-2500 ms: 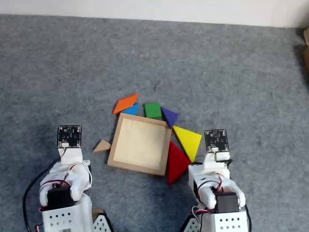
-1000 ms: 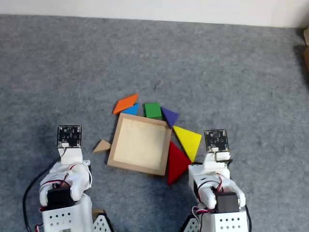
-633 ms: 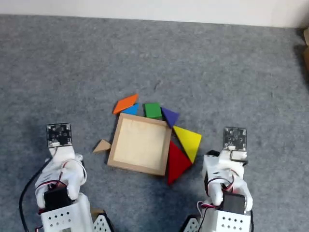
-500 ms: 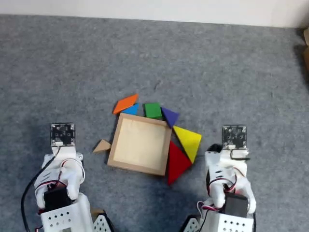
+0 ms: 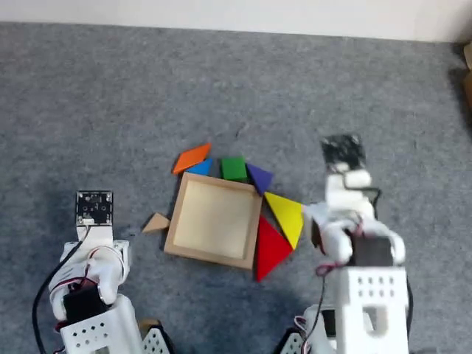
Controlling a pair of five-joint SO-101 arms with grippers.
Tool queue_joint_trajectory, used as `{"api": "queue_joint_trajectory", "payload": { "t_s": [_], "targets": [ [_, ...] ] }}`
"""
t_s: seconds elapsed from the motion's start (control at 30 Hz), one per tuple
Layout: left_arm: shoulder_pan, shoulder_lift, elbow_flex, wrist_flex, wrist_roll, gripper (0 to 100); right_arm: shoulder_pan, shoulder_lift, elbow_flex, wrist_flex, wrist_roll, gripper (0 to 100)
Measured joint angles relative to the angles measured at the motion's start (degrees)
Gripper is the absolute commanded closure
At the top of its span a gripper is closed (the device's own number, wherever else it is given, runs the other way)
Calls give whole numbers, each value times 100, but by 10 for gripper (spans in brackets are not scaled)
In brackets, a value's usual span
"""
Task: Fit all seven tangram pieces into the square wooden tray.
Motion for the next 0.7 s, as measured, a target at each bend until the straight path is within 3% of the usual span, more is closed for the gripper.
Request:
{"api": "queue_joint_trajectory", "payload": {
  "t_s": [0.33, 0.7],
  "targets": [
    [0, 0, 0, 0, 0, 730, -1090, 2558, -431, -264, 0, 607],
    [0, 0, 0, 0, 0, 730, -1178, 4422, -448, -1574, 396, 608]
  ]
}}
